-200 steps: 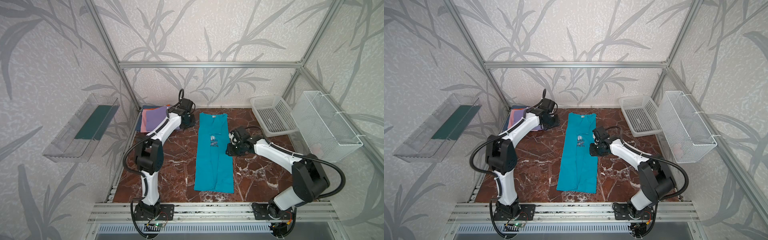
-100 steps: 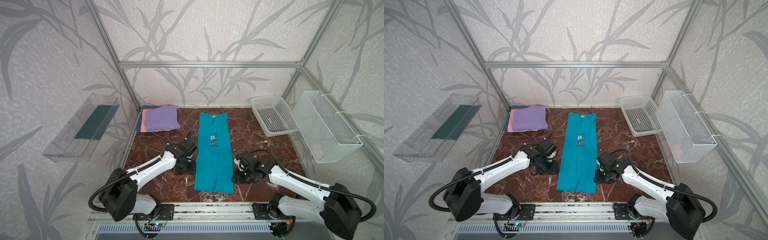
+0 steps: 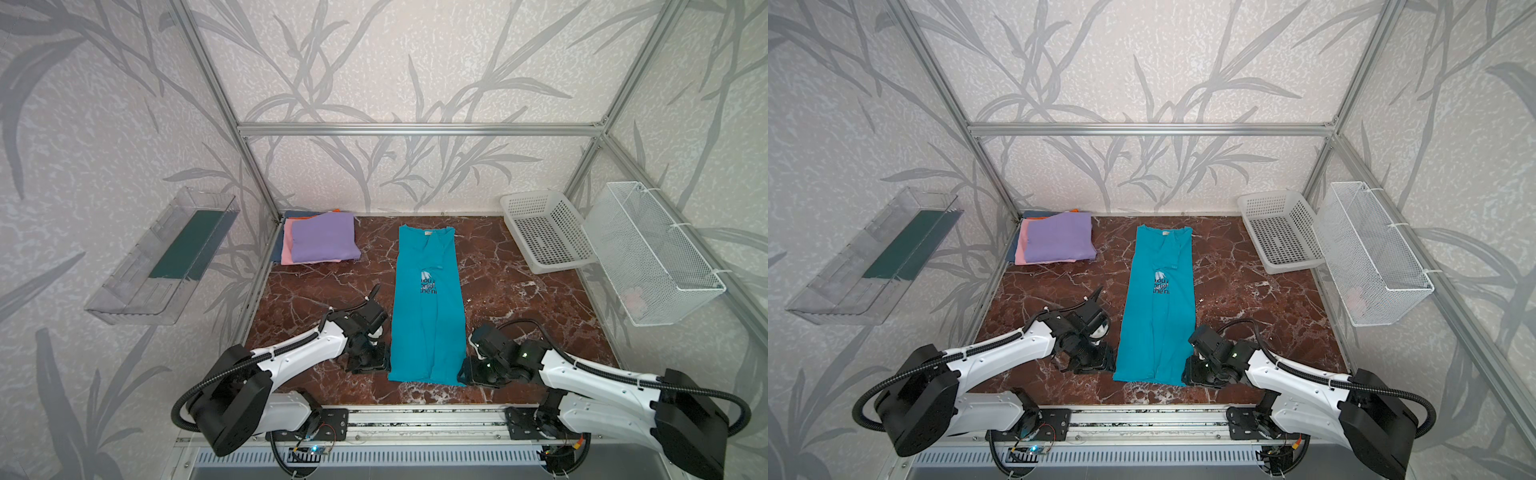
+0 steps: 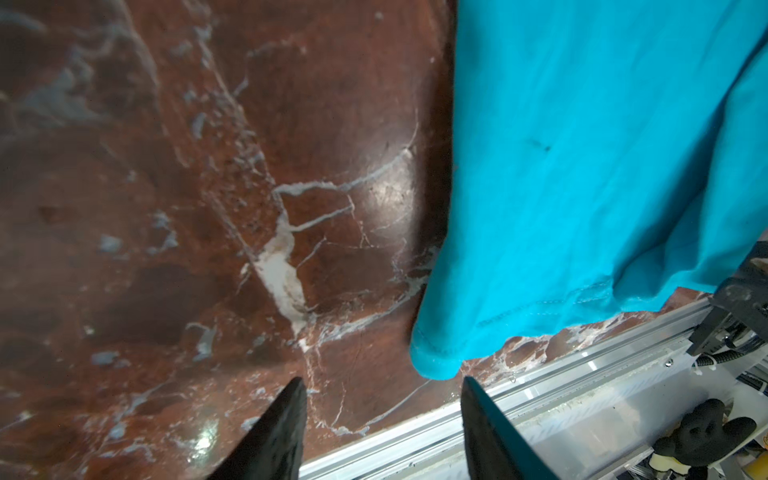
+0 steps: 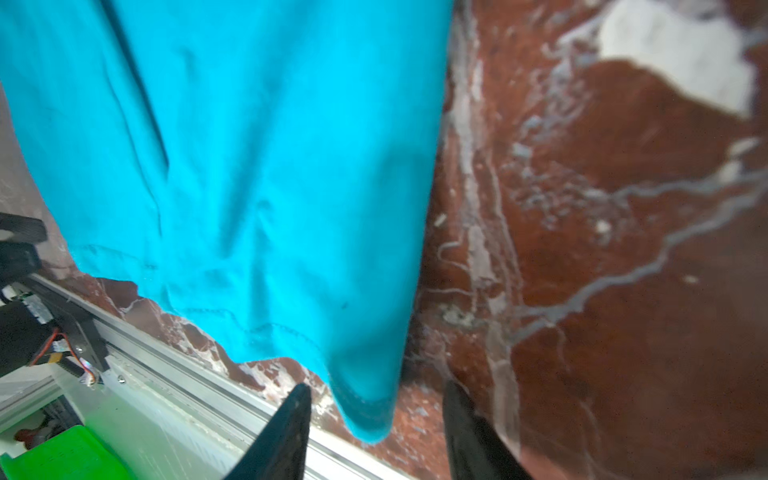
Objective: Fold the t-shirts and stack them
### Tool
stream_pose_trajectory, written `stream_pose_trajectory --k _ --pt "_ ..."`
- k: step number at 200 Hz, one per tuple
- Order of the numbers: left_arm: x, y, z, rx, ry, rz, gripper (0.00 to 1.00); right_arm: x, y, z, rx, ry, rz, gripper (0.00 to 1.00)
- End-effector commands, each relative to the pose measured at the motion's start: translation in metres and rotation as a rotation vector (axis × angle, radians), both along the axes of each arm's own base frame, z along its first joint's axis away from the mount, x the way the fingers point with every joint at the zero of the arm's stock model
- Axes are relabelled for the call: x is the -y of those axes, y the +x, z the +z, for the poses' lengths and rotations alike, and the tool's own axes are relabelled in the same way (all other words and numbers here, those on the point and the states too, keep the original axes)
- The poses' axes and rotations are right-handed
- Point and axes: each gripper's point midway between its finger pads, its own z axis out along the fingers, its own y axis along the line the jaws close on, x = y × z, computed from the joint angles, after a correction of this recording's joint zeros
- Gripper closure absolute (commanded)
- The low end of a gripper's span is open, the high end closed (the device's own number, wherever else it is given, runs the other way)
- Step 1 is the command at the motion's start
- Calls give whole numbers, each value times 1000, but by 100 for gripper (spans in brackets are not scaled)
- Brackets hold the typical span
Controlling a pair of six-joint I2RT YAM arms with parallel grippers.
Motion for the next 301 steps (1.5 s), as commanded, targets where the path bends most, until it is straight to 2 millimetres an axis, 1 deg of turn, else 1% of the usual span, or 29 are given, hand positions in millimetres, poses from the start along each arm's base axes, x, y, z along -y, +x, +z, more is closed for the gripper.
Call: stream_pose_trajectory --k 1,32,58,75,102,118,161,177,191,200,206,218,242,255,275,286,301 --pt "5 -4 0 -7 -35 5 43 3 -7 -16 -41 -16 -26 53" --pt "2 -10 -4 -20 -35 19 45 1 -7 -18 -44 -10 -28 57" --pt "7 -9 -5 -21 -47 10 46 1 -8 -20 -56 -12 -30 60" --pt "12 -7 -8 -32 -45 -6 49 1 -9 -21 -59 -8 -31 62" --pt "19 -2 -6 -26 -35 -36 53 2 -10 -23 -61 -6 -35 63" --pt "21 -1 -6 -26 -34 -43 61 3 -11 -23 -64 -5 -38 64" --pt "25 2 -13 -51 -11 -63 75 3 -11 -24 -64 -6 -43 66" --pt "31 5 -13 -58 -10 -84 85 0 -9 -23 -59 -5 -39 67" --pt "34 6 -11 -59 -12 -100 93 -3 -5 -20 -48 -5 -30 75" --pt "36 7 -9 -55 -13 -105 97 -5 -2 -17 -40 -4 -29 82" --pt "36 9 -6 -49 -12 -110 98 -8 1 -13 -29 2 -28 87" --pt "40 16 2 -26 -16 -119 100 -13 8 -6 -5 12 -28 93" --pt "52 36 27 28 -22 -146 100 -24 26 13 31 57 -39 97" --pt "60 49 41 60 -32 -159 100 -27 42 28 51 95 -59 97" --pt "66 76 58 118 -25 -175 100 -21 80 48 111 137 -125 97" --pt "66 96 65 159 -14 -162 100 -16 104 58 136 170 -169 96" --pt "64 132 74 207 -27 -105 100 -16 134 67 138 217 -189 96"
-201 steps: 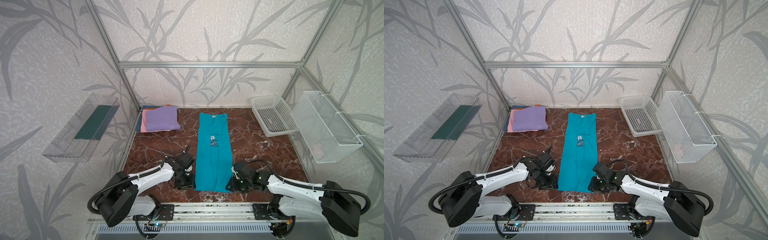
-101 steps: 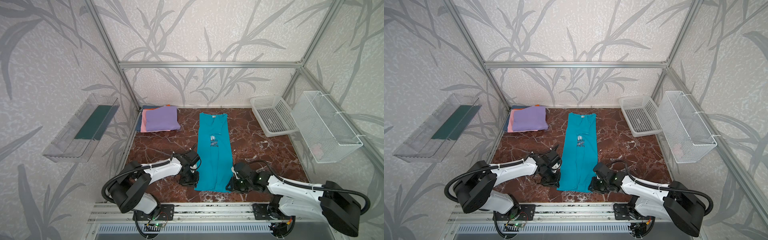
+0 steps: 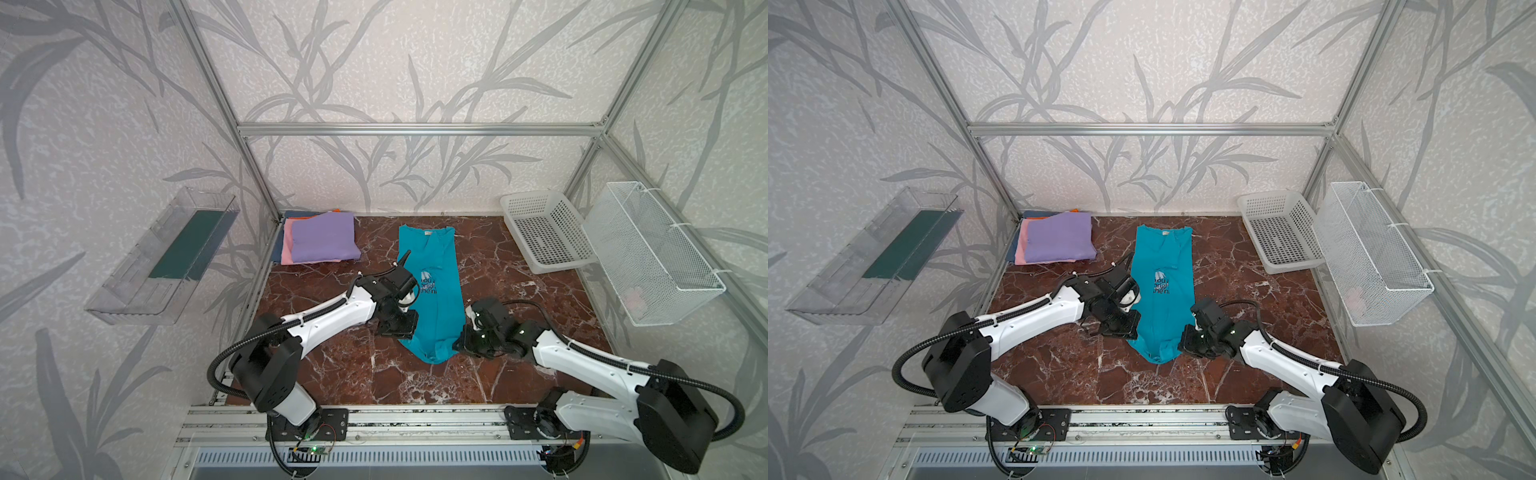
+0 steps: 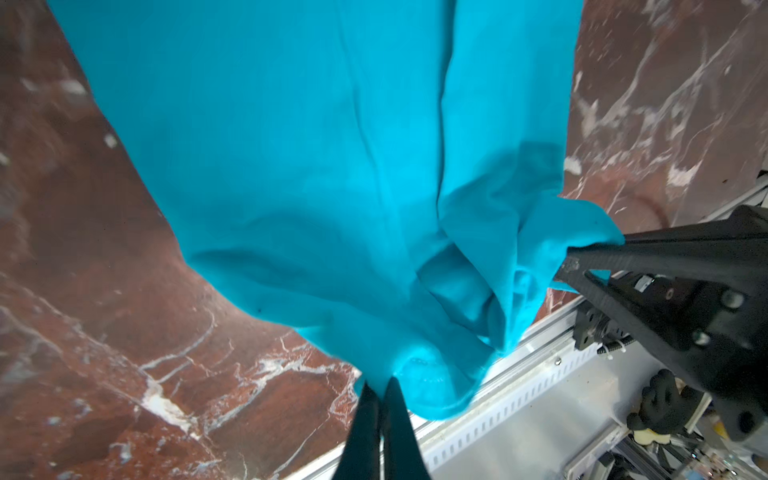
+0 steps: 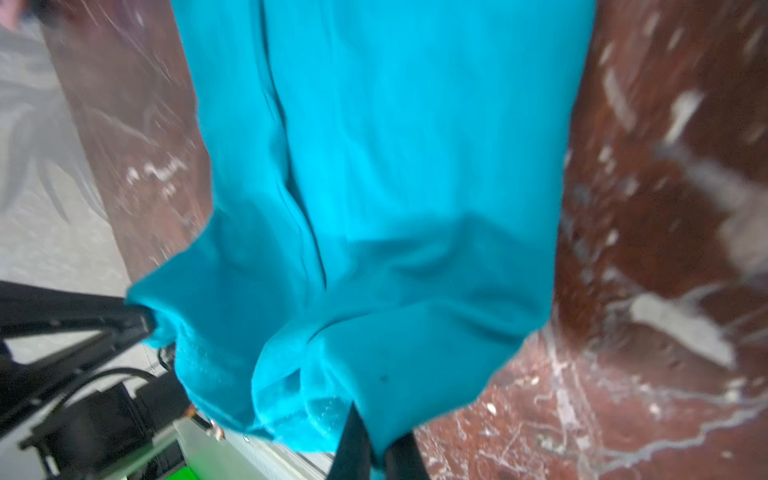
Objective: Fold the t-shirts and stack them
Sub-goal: 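Lift the near end with both grippers and fold it toward the collar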
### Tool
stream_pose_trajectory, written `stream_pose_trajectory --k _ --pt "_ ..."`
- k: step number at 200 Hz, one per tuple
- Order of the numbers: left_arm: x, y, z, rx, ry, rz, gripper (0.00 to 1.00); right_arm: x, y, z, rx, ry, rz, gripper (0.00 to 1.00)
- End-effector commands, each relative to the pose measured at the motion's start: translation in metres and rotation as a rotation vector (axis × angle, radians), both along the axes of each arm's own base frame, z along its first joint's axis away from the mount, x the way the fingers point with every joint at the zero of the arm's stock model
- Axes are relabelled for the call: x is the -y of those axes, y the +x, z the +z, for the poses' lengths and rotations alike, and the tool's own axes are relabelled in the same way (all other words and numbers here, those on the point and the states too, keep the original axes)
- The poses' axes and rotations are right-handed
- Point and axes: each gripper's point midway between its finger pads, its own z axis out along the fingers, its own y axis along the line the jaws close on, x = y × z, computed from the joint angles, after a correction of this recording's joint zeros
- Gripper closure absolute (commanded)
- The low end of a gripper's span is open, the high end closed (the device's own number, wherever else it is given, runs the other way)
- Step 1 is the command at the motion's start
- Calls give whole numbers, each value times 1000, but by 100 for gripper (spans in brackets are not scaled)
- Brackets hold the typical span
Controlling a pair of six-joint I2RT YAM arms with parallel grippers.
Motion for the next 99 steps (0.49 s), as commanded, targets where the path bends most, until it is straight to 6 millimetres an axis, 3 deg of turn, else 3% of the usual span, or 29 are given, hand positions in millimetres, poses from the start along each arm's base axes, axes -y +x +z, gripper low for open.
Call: stream_pose_trajectory --k 1,31,49,79,82,99 --pt "-18 41 5 57 54 44 100 -1 36 14 33 51 10 96" --pt "-29 108 11 103 -38 216 100 -5 83 17 36 29 55 98" --pt "-31 137 10 139 -52 260 100 -10 111 14 48 52 43 99" --pt "-23 164 2 152 -51 257 100 -6 149 13 65 88 -2 100" --pt "-22 166 1 152 -52 258 100 -5 152 4 48 84 -7 100" --pt "-21 177 -5 145 -52 266 100 0 167 -1 43 94 -27 100"
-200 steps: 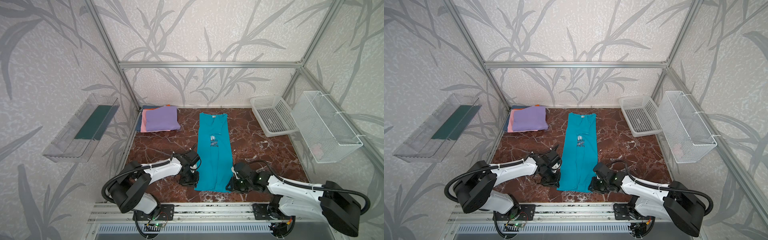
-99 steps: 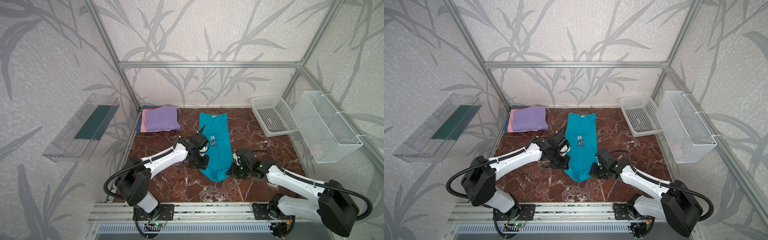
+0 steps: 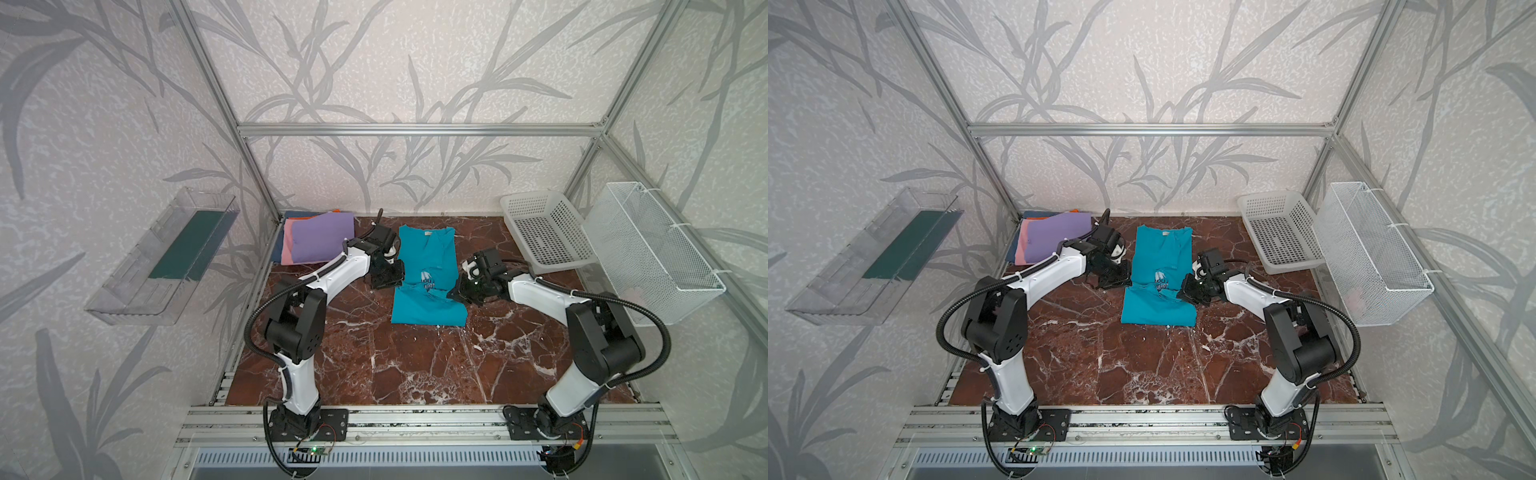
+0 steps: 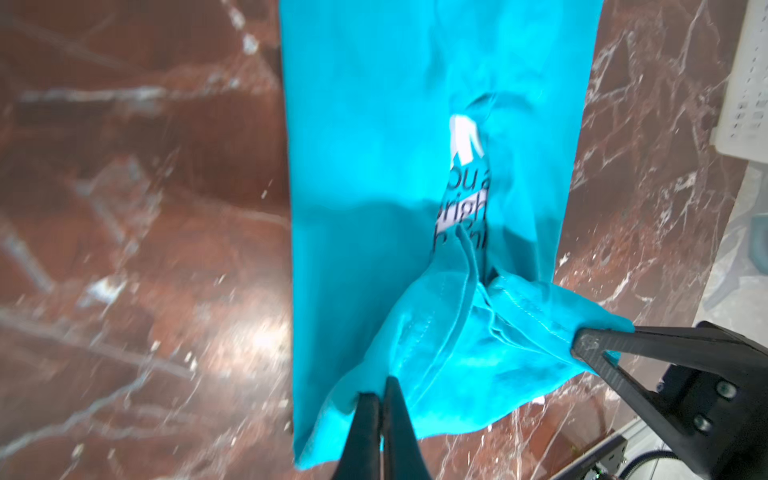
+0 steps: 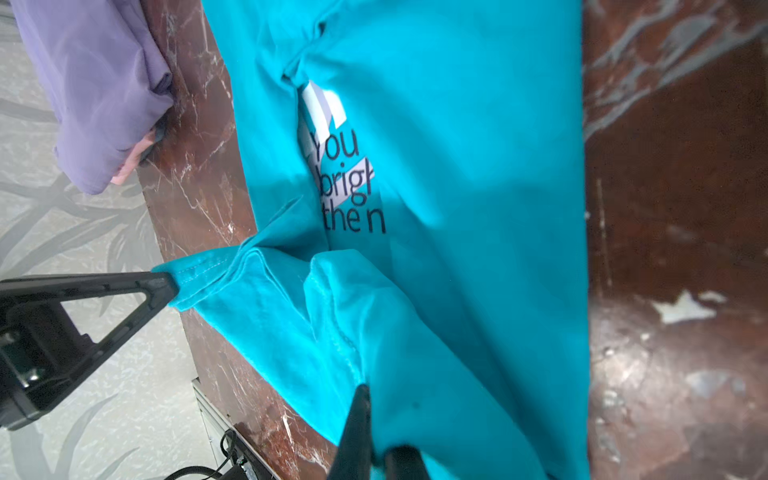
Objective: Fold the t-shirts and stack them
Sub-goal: 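Lift the near end with both grippers and fold it toward the collar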
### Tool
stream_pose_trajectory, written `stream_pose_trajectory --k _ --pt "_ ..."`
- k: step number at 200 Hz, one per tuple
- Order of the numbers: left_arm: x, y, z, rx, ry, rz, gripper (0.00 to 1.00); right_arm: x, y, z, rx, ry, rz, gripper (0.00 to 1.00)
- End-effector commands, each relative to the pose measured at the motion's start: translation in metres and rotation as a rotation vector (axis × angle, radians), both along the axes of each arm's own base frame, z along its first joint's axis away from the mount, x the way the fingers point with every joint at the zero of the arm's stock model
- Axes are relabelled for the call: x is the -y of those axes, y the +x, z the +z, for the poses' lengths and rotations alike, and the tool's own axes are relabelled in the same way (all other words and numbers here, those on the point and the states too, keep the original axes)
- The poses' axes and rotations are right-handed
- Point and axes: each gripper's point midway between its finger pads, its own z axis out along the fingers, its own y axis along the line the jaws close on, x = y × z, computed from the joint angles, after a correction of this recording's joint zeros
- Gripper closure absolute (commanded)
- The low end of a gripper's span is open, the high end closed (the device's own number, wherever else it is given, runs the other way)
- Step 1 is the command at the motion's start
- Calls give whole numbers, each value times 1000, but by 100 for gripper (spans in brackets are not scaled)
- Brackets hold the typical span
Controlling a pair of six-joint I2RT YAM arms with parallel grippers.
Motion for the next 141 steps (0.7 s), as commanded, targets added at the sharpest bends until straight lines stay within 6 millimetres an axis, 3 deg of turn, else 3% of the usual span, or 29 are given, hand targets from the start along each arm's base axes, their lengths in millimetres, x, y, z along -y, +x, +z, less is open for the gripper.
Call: stream_pose_trajectory --k 1,64,141 --pt "6 18 1 26 -13 -2 100 1 24 3 29 39 4 100" --pt "2 55 2 43 -48 53 100 14 60 -10 19 87 -57 100" --pt "-7 77 -1 32 -89 106 100 9 94 -6 30 216 -82 98"
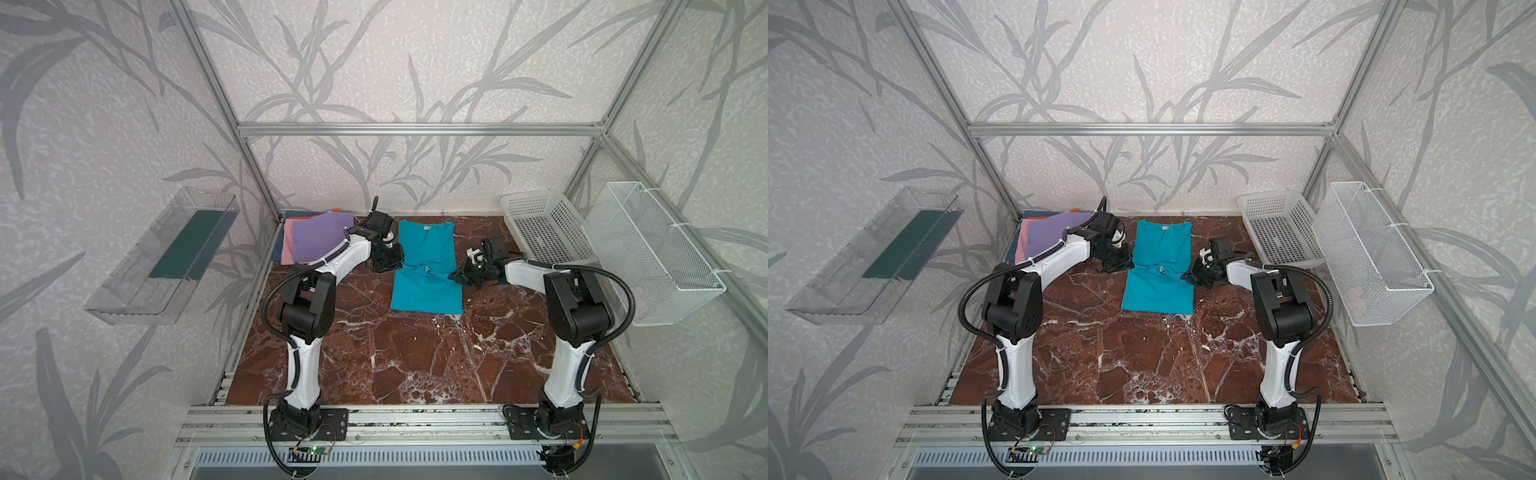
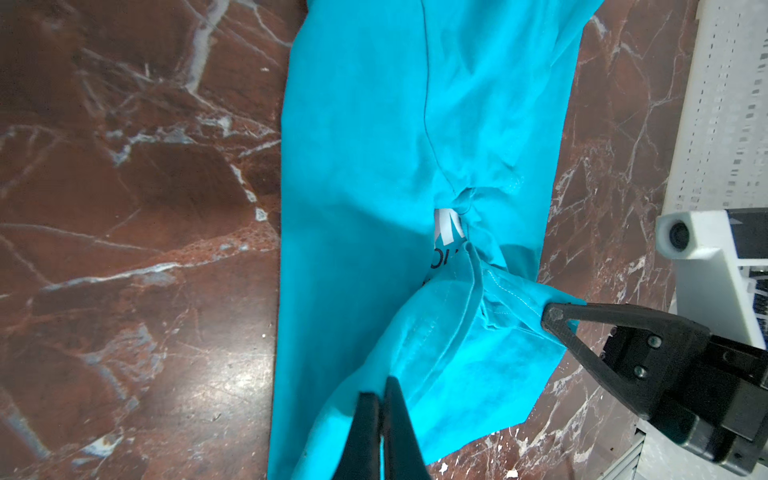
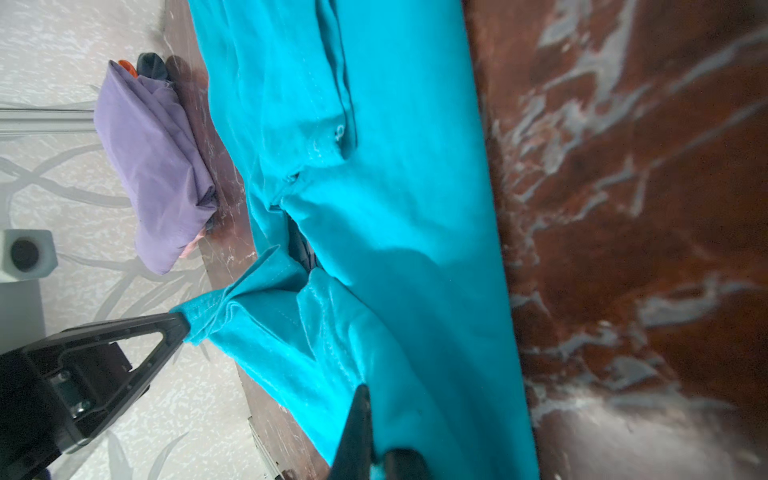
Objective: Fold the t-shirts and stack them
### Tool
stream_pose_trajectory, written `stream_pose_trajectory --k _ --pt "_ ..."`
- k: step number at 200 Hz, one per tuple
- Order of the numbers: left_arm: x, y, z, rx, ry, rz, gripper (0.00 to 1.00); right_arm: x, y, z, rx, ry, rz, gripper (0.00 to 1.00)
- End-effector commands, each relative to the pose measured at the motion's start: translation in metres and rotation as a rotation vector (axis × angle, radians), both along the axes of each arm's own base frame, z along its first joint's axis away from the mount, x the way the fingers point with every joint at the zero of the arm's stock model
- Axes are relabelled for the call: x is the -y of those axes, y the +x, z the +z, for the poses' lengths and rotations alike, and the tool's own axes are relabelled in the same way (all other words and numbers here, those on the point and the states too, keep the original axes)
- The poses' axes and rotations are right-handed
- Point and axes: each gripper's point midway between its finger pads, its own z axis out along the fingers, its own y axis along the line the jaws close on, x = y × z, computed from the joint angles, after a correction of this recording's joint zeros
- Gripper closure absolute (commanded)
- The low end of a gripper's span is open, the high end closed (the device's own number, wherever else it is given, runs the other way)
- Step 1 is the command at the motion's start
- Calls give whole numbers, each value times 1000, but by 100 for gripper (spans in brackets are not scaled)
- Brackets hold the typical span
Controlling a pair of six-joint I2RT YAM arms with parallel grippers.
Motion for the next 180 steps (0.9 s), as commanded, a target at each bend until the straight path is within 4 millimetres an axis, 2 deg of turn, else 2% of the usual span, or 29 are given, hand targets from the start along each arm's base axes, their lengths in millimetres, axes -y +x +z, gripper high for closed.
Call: stream_pose_trajectory --k 1,66,102,132,136,140,150,156,167,180 --pt "0 10 0 -1 -27 16 100 -5 17 13 38 60 1 98" --pt "-3 18 8 12 -57 32 100 -3 26 34 111 110 0 98" --pt "-2 30 15 35 -71 34 100 3 37 35 117 131 -29 98" --pt "-2 41 2 19 -75 41 100 4 53 32 120 134 -45 93" --pt "-2 44 0 15 -75 46 98 4 56 30 121 133 -47 91" --pt "-3 45 -4 9 -73 48 91 4 58 28 118 131 -49 88" --pt "-5 50 -12 -12 -67 60 75 6 63 18 100 115 -60 70" --pt "-8 53 -17 -26 -61 70 68 7 67 14 93 101 -64 64" --pt "-13 59 -22 -37 -59 91 59 10 72 8 85 80 -72 58" --pt "-20 66 -21 -33 -65 121 55 16 81 7 91 64 -90 55"
